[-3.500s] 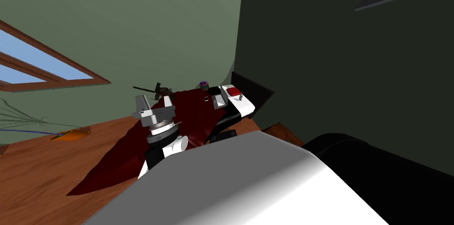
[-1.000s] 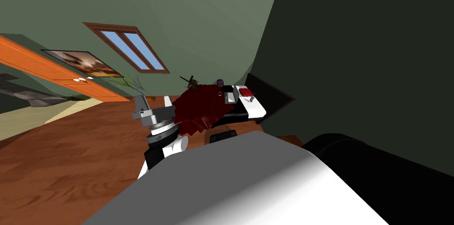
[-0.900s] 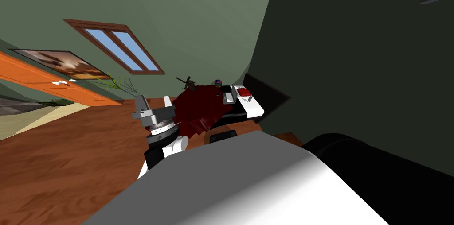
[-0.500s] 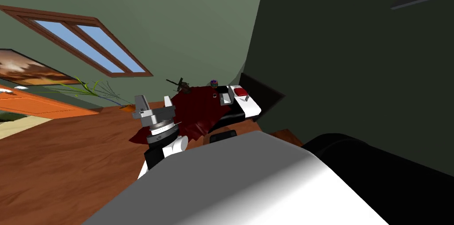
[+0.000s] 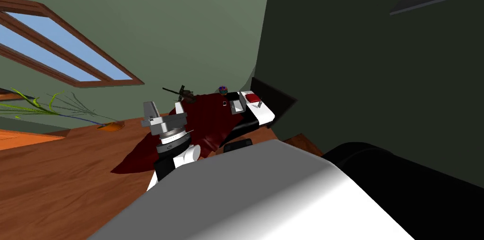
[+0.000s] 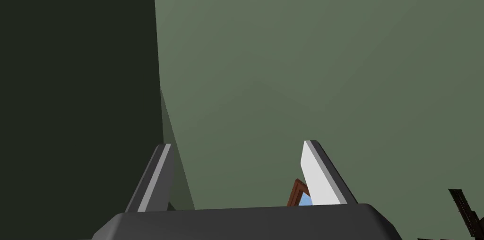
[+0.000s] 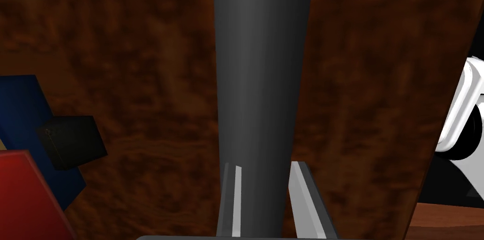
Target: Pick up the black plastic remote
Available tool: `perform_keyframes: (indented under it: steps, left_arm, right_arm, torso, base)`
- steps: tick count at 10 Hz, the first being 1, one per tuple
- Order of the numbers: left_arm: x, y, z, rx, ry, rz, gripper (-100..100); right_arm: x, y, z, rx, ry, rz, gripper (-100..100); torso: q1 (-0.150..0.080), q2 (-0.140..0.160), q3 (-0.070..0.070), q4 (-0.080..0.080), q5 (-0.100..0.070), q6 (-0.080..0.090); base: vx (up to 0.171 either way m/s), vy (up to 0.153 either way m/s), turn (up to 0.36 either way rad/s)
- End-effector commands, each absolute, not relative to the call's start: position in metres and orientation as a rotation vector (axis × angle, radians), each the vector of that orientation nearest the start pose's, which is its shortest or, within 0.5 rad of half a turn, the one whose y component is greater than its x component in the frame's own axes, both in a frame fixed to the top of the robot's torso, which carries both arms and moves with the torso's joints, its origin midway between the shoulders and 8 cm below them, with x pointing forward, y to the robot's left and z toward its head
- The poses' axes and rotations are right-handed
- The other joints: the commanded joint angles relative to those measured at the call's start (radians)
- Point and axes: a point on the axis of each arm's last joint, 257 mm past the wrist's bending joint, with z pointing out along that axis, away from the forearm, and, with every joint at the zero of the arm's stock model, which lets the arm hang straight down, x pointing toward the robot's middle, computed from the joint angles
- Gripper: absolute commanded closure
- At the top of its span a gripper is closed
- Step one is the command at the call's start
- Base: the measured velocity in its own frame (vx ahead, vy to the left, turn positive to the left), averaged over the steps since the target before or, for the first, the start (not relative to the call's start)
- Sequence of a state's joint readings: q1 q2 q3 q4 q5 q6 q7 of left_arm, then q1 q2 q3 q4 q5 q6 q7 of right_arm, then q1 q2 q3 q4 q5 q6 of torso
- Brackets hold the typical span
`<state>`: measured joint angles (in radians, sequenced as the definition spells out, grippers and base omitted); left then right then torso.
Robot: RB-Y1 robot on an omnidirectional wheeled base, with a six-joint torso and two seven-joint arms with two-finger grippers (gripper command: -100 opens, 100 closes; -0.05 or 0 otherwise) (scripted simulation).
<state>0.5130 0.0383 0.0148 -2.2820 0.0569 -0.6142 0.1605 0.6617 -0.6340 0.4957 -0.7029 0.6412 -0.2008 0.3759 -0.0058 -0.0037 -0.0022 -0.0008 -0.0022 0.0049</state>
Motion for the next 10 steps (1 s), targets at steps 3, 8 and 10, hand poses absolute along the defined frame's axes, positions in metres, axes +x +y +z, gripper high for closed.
perform_keyframes:
  steps: [3,8,10]
  left_arm:
    - [0.321,0.285,0.043,-0.632,0.496,-1.494,0]
    - [0.321,0.285,0.042,-0.632,0.496,-1.494,0]
    - [0.321,0.285,0.043,-0.632,0.495,-1.494,0]
  right_arm:
    - [-0.174,-0.475,-0.604,-0.131,3.118,-0.126,100]
    - [-0.17,-0.488,-0.598,-0.259,3.11,-0.131,100]
    - [-0.171,-0.487,-0.598,-0.244,3.112,-0.13,0]
  torso:
    - [-0.001,0.0,0.0,0.0,0.0,0.0]
    - [0.0,-0.001,-0.001,-0.001,0.0,0.0]
    - [0.0,0.002,0.001,0.0,0.0,-0.002]
  base:
    - [0.079,-0.007,-0.225]
    - [0.078,0.01,-0.191]
    - [0.01,0.004,-0.005]
